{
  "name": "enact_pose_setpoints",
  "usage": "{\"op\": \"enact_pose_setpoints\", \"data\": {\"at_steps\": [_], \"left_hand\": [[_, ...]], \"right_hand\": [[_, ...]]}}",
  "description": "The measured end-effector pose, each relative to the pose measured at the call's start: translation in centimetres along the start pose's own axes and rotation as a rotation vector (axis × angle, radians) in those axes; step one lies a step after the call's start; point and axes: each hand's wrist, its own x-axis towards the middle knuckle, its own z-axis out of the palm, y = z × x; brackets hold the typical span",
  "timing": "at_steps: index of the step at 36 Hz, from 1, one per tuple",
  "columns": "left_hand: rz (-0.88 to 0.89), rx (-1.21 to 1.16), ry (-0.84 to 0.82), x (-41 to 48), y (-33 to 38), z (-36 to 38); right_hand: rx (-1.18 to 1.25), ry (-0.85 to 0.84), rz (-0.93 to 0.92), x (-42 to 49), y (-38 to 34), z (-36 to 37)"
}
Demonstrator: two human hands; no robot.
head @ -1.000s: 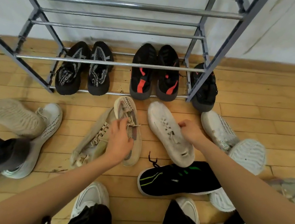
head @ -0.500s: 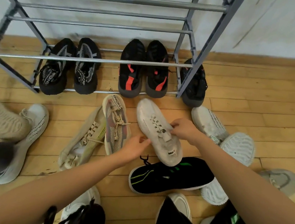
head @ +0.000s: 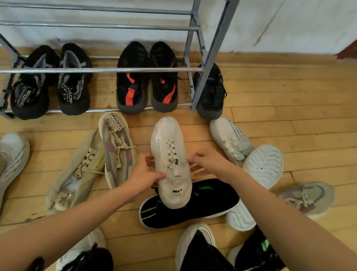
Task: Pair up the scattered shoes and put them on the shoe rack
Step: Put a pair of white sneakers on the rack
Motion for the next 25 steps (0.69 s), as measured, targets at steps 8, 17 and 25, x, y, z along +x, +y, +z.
{"op": "enact_pose_setpoints", "data": {"at_steps": [8, 17, 25], "left_hand": [[-0.007, 0.127, -0.091, 0.4, 0.7, 1.0], [0.014, 0.151, -0.117, 1.5, 1.1, 2.5], [-0.006, 0.108, -0.042, 1.7, 0.4, 2.1]], "right_hand": [[-0.531, 0.899, 0.031, -1.2, 3.7, -6.4], [-0.115, 0.933, 0.332, -2.5, 5.8, -8.6], [0.072, 0.988, 0.368, -3.3, 5.9, -9.7]]}}
